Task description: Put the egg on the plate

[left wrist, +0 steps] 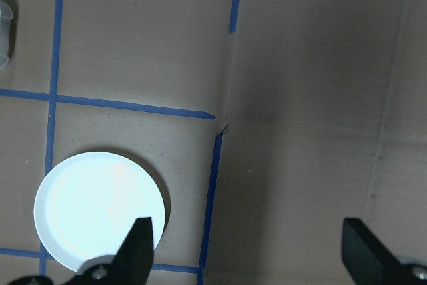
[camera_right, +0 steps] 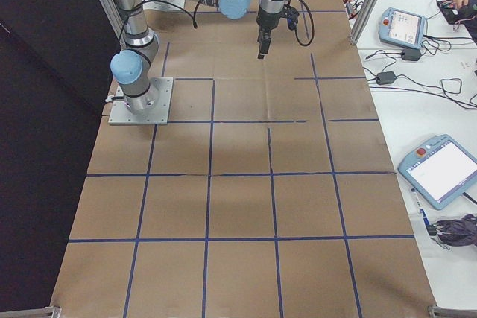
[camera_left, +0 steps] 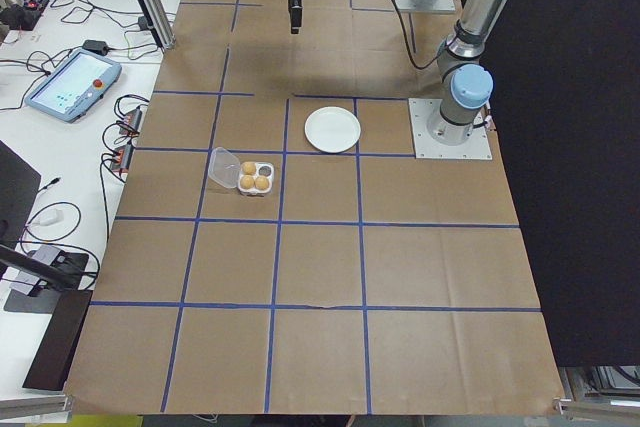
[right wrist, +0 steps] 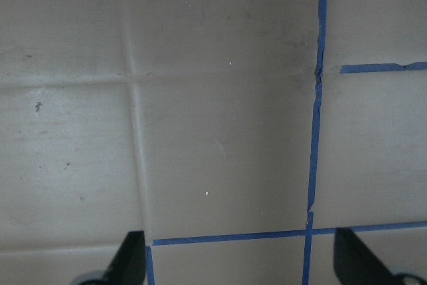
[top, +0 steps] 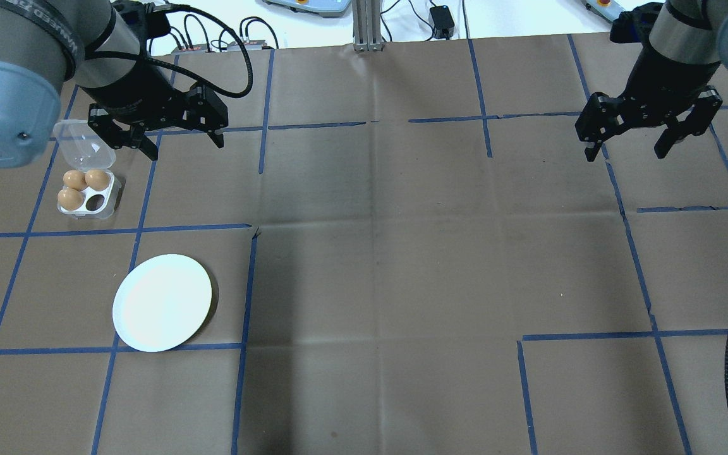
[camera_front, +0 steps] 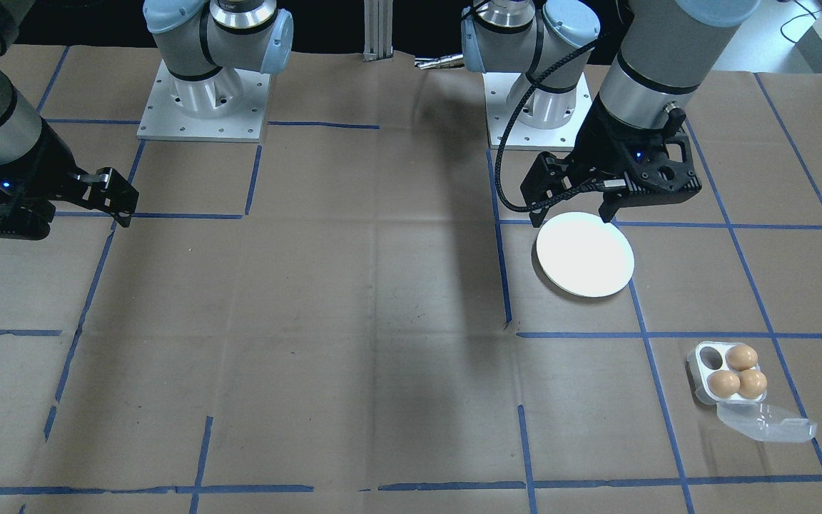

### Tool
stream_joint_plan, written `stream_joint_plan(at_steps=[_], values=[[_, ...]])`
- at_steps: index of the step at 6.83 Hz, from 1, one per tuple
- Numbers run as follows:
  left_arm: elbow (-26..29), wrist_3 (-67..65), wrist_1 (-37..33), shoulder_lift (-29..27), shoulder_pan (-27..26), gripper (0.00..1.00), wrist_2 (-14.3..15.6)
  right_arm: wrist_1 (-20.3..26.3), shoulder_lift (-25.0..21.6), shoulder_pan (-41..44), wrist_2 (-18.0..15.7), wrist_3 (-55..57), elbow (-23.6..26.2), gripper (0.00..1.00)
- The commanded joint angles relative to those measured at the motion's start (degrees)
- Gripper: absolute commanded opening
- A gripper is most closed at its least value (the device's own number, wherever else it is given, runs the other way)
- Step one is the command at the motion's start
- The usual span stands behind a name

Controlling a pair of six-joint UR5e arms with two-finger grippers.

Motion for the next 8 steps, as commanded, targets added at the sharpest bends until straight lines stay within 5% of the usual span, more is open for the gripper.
stream_joint_plan(at_steps=[1, 6, 8], values=[[-0.03, 0.17, -0.04, 0.30, 0.00, 1.00, 0.08, 0.00, 0.00, 0.00, 0.00, 0.00, 0.00, 1.00], [-1.87, 3.23, -0.39, 1.09, 1.65, 1.00, 0.78, 0.00, 0.00, 0.00, 0.00, 0.00, 0.00, 1.00], [-2.31, 5.09, -1.01, 0.39, 10.15, 1.00, 7.34, 0.00, 0.00, 0.00, 0.00, 0.00, 0.00, 1.00]])
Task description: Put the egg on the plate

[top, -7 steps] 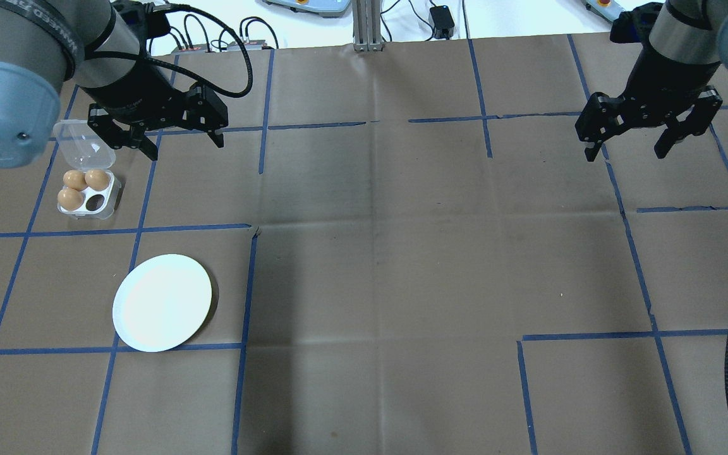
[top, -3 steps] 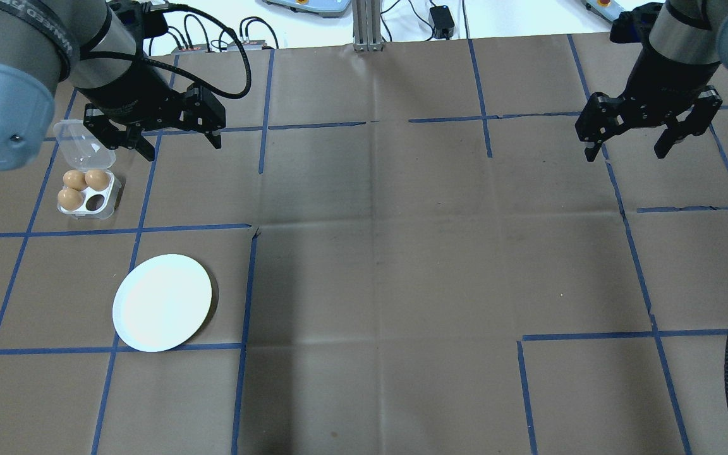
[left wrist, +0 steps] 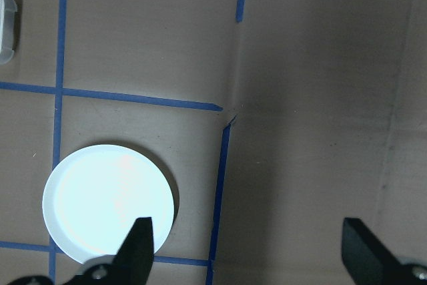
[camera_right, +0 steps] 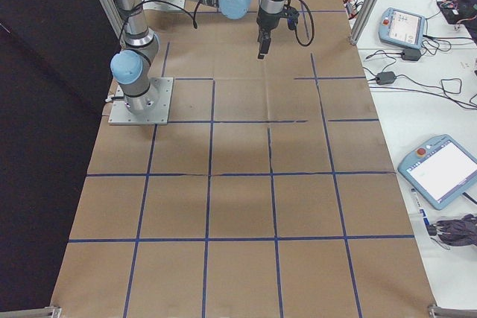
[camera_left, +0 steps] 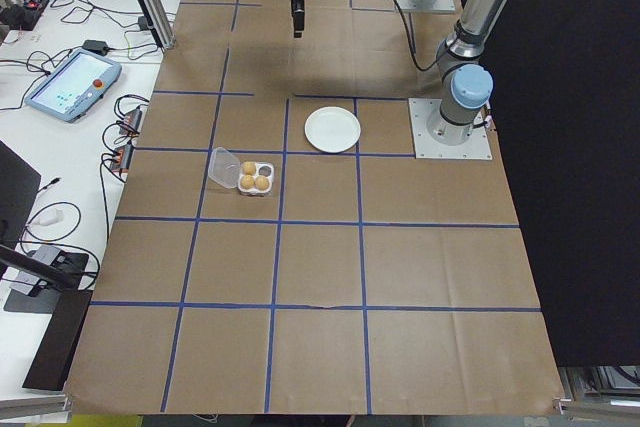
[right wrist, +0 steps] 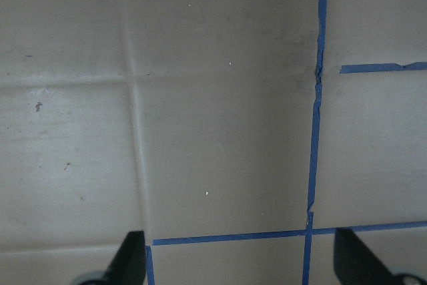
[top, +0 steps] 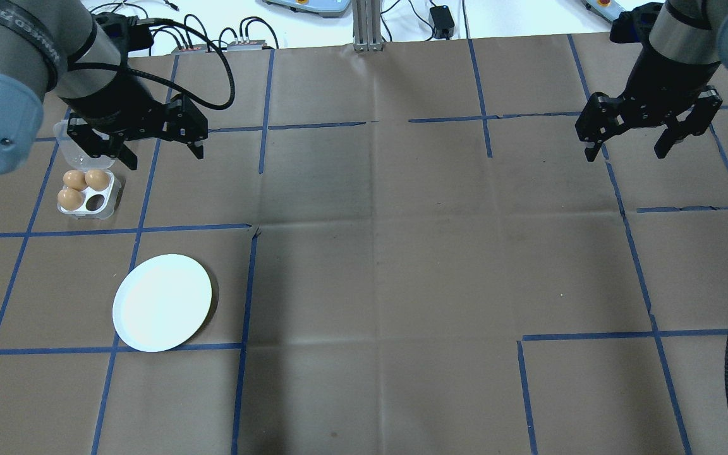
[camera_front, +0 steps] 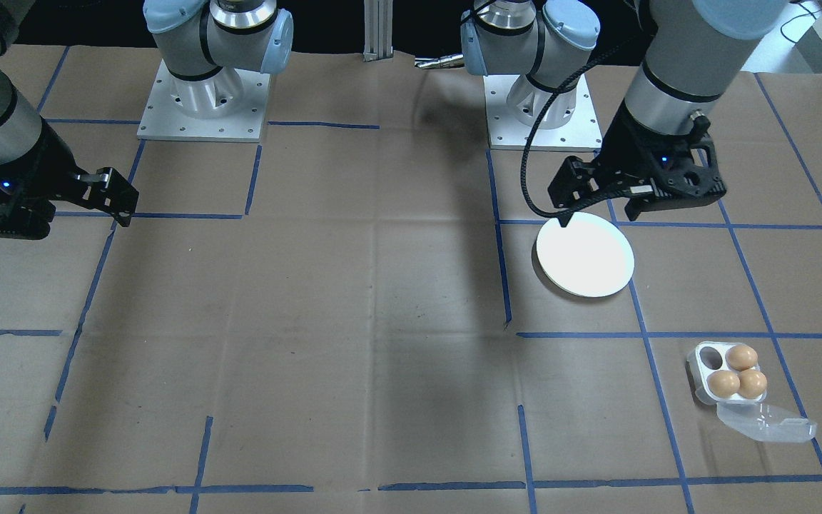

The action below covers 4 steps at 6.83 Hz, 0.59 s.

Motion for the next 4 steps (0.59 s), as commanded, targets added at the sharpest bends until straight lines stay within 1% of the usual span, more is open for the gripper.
stream_joint_plan(at_steps=[1, 2, 3, 4], values=[[-0.63, 0.46, -0.11, -1.36, 8.13, 1.00, 7.62, 0.00, 0.00, 0.00, 0.00, 0.00, 0.00, 1.00], [-3.25, 0.55, 0.67, -1.63, 12.43, 1.00, 8.70, 0.00, 0.00, 0.00, 0.00, 0.00, 0.00, 1.00], [-6.32, 0.90, 2.34, -2.86, 17.43, 0.99, 8.28, 0.00, 0.00, 0.00, 0.00, 0.00, 0.00, 1.00], [-7.30, 3.07, 5.66, -5.04, 20.44, 0.99, 8.36, 0.00, 0.00, 0.00, 0.00, 0.00, 0.00, 1.00]])
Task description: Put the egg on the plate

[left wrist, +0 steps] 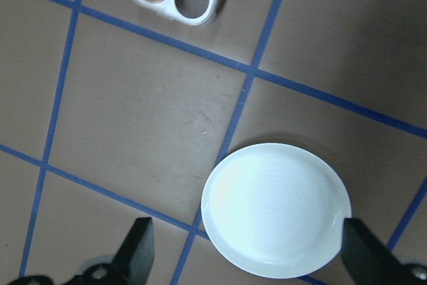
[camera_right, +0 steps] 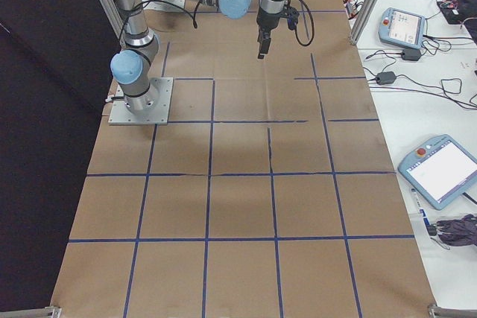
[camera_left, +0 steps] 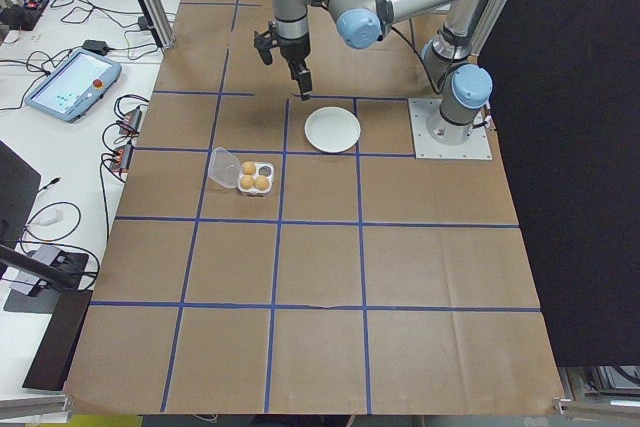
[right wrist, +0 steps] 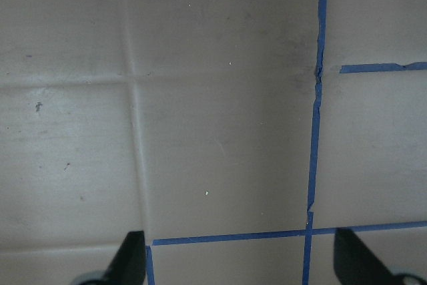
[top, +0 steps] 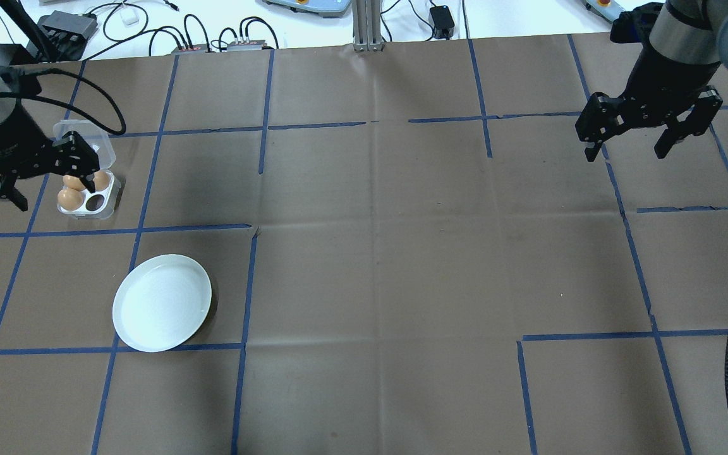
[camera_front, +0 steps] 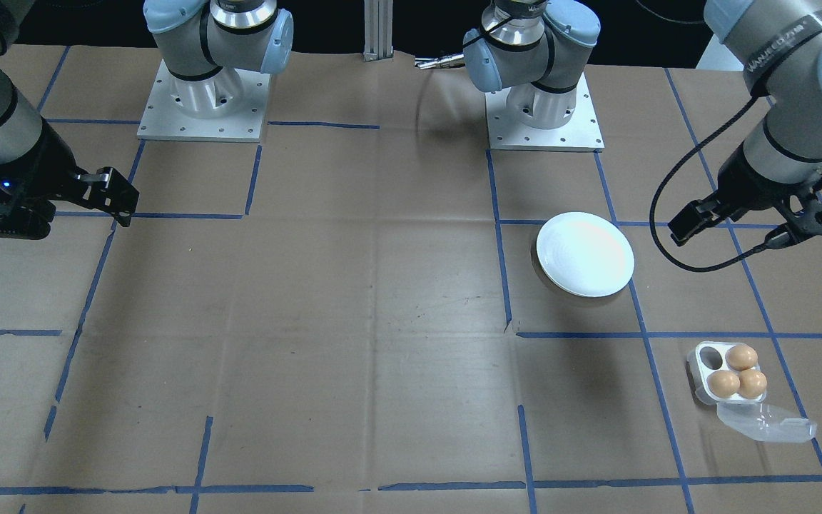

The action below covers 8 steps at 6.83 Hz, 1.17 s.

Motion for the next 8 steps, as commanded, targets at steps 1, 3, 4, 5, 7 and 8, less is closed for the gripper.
stream_joint_plan(at_steps=[1, 3, 4, 5, 7, 8], values=[[-1.96, 5.10, 7.75, -4.92, 6.24, 0.99, 0.21, 0.00, 0.00, 0.00, 0.00, 0.00, 0.00, 1.00], [-1.53, 5.92, 17.53, -11.60, 7.13, 0.99, 0.56, 0.00, 0.00, 0.00, 0.00, 0.00, 0.00, 1.00], [-0.65, 7.05, 19.12, -14.24, 8.53, 0.99, 0.21, 0.00, 0.00, 0.00, 0.00, 0.00, 0.00, 1.00], [-0.21, 14.55, 22.36, -16.71, 10.19, 0.97, -0.66, 0.00, 0.00, 0.00, 0.00, 0.00, 0.00, 1.00], [1.89, 24.26, 24.06, -20.66, 11.09, 0.98, -7.41, 0.00, 0.00, 0.00, 0.00, 0.00, 0.00, 1.00], [2.60, 25.33, 24.41, -22.60, 11.09, 0.99, -7.09, 0.00, 0.00, 0.00, 0.00, 0.00, 0.00, 1.00]])
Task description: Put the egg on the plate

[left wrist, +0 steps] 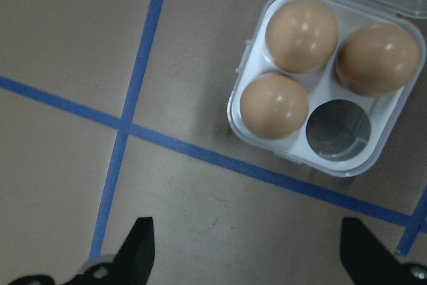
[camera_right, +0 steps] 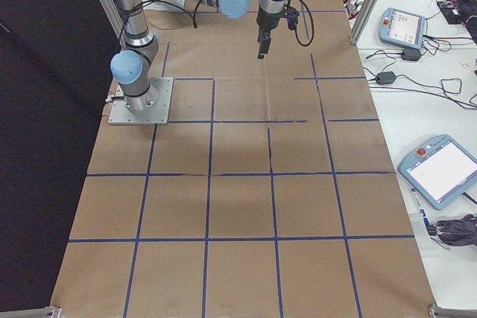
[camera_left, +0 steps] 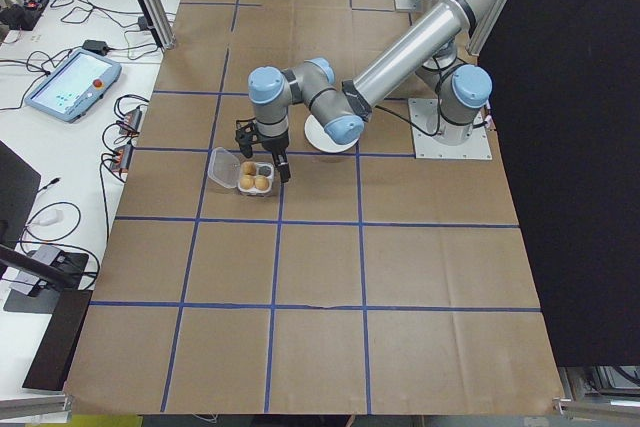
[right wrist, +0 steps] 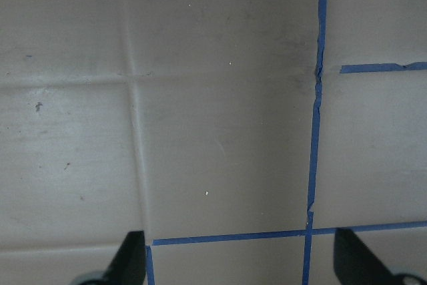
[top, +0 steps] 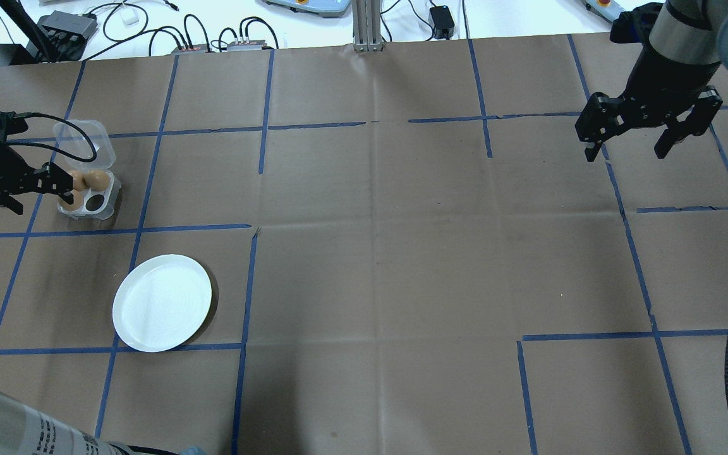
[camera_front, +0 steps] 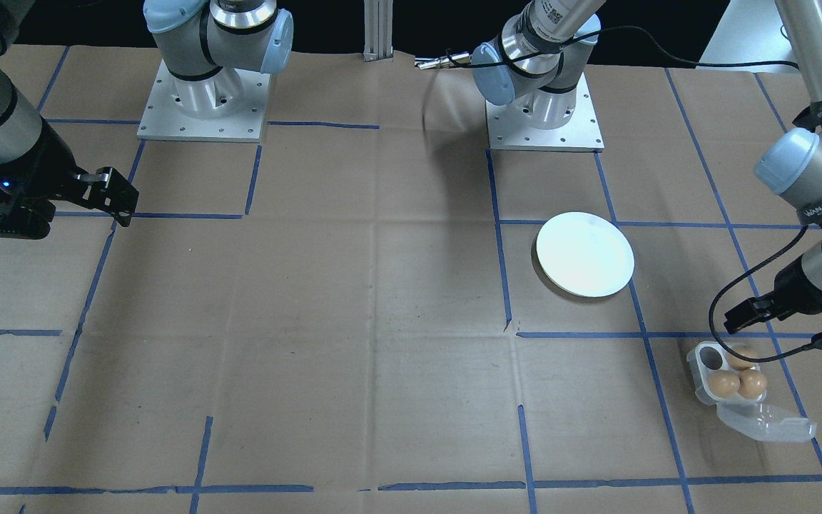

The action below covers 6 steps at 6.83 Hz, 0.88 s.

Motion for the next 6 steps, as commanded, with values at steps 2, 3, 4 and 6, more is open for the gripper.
stream_joint_plan(at_steps=[2, 3, 4, 6], values=[[4.48, 2.59, 0.54, -5.59, 0.06, 0.99, -1.09, 0.00, 0.00, 0.00, 0.00, 0.00, 0.00, 1.00], [5.20, 2.94, 0.45, -6.48, -0.20, 0.99, -0.65, 0.00, 0.00, 0.00, 0.00, 0.00, 0.00, 1.00], [5.12, 2.59, 0.45, -6.92, -0.38, 0.95, -1.26, 0.00, 0.00, 0.00, 0.00, 0.00, 0.00, 1.00], [5.20, 2.33, 0.36, -7.10, -0.47, 0.94, -1.52, 0.00, 0.00, 0.00, 0.00, 0.00, 0.00, 1.00]])
